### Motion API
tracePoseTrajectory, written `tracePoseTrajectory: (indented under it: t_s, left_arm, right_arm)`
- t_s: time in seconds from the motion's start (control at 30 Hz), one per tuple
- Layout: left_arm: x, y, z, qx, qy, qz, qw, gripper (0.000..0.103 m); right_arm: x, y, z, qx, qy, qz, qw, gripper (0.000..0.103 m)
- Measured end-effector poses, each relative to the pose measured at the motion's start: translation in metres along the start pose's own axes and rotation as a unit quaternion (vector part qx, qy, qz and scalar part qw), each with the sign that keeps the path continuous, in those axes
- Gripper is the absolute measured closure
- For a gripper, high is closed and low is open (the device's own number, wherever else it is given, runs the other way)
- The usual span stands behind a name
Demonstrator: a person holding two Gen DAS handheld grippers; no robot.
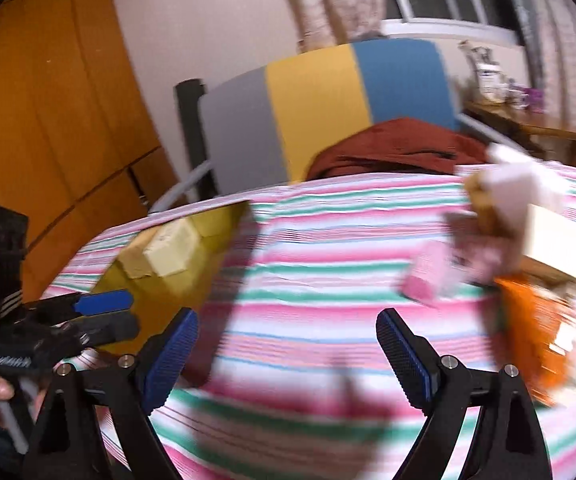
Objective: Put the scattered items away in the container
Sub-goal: 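Move the left tool to the pink roller while the right tool reaches the orange snack bag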
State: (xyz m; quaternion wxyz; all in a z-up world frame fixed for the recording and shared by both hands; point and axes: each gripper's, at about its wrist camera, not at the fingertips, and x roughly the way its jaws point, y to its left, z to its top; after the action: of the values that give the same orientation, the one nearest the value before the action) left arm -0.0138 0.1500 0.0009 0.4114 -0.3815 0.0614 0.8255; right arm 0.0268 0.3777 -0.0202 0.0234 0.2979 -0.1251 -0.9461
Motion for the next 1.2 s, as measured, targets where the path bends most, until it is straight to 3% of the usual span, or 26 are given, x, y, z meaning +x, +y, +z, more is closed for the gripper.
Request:
tracePoseTrajectory:
  t_s: [0.1,0.3,0.57,0.67,1.0,1.2]
  left_arm:
    - [0.019,-0.036,-0.002,0.048,0.020,-0.014,0.9985,0.027]
    - [0.061,-0.079,-0.020,0.091,0.062,-0.015,0.9938,0.027]
    - [0.098,-0.088,-0.031,0.115,0.085,0.015,0.9896,0.027]
    - [0.103,-0.090,-0.031,0.128,0.074,0.028,0.9885,0.025]
    - [0.112,-0.087,-0.034,0.113,0.037,0.014,0.9928,0.007]
    - [0.116,-0.088,-0.032,0.113,0.035,0.012,0.9929,0.004]
  right_arm:
    - [-0.022,-0.029,-0.013,0.011,-0.006,-0.047,0.999,0.012]
    - [-0.060,-0.091,-0.029,0.063,-0.016,-0.101,0.993,0.012]
    - [-0.076,-0.134,-0.042,0.105,-0.017,-0.120,0.987,0.007]
    - [-0.072,-0.137,-0.040,0.104,-0.018,-0.126,0.986,0.005]
    - [-0.048,-0.141,-0.037,0.085,-0.039,-0.157,0.983,0.005]
    - [-0.033,-0.147,-0.031,0.074,-0.045,-0.173,0.981,0.005]
